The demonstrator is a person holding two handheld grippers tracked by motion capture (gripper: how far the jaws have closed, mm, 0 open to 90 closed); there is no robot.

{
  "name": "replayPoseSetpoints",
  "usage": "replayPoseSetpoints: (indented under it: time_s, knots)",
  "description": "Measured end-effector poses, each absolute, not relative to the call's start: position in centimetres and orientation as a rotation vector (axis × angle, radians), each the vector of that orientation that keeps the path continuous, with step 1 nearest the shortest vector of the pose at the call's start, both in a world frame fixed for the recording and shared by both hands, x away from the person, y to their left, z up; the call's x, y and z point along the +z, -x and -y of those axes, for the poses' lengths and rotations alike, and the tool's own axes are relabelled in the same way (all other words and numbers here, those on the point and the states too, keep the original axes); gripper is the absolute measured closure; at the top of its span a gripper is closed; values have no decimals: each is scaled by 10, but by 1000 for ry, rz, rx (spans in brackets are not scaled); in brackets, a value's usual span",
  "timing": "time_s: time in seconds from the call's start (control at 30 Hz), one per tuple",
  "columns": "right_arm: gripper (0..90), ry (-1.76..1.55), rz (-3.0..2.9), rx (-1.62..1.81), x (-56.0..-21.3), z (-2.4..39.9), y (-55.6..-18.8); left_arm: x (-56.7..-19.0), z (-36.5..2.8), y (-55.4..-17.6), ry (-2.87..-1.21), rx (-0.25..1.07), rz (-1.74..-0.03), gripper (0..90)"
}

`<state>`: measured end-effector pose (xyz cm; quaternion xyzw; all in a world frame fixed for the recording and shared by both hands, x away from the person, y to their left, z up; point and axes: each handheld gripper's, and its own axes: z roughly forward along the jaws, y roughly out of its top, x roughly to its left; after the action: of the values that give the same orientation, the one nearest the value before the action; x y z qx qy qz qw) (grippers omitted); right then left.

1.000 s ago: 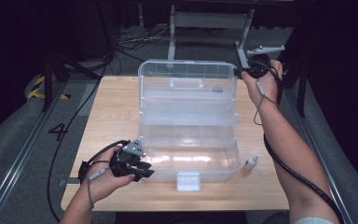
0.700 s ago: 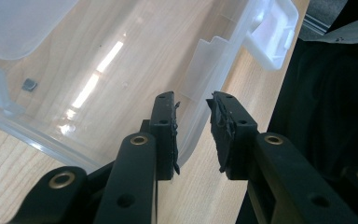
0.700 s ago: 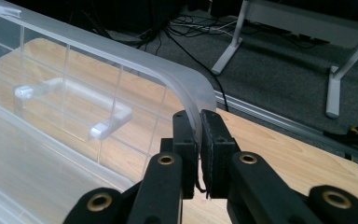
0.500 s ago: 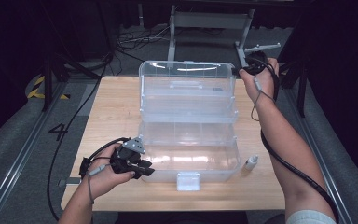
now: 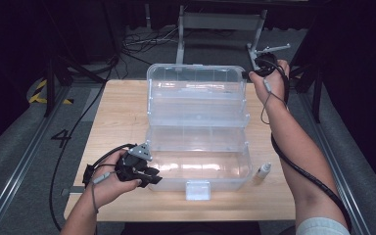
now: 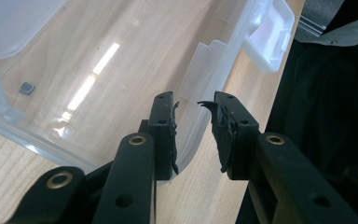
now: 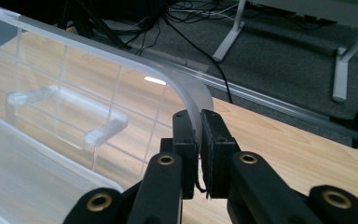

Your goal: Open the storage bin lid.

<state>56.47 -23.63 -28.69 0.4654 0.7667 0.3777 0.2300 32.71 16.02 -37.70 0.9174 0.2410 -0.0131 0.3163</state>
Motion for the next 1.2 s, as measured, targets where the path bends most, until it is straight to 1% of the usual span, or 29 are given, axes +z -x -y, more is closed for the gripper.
replayPoseSetpoints:
  time_s: [0.93, 1.2]
  knots:
    - [855, -1379, -2156, 1076, -314, 241, -597, -379, -163, -327, -2410, -46, -650, 679]
    - [854, -1399, -2155, 1076, -321, 241, -601, -380, -164, -328, -2408, -51, -655, 653]
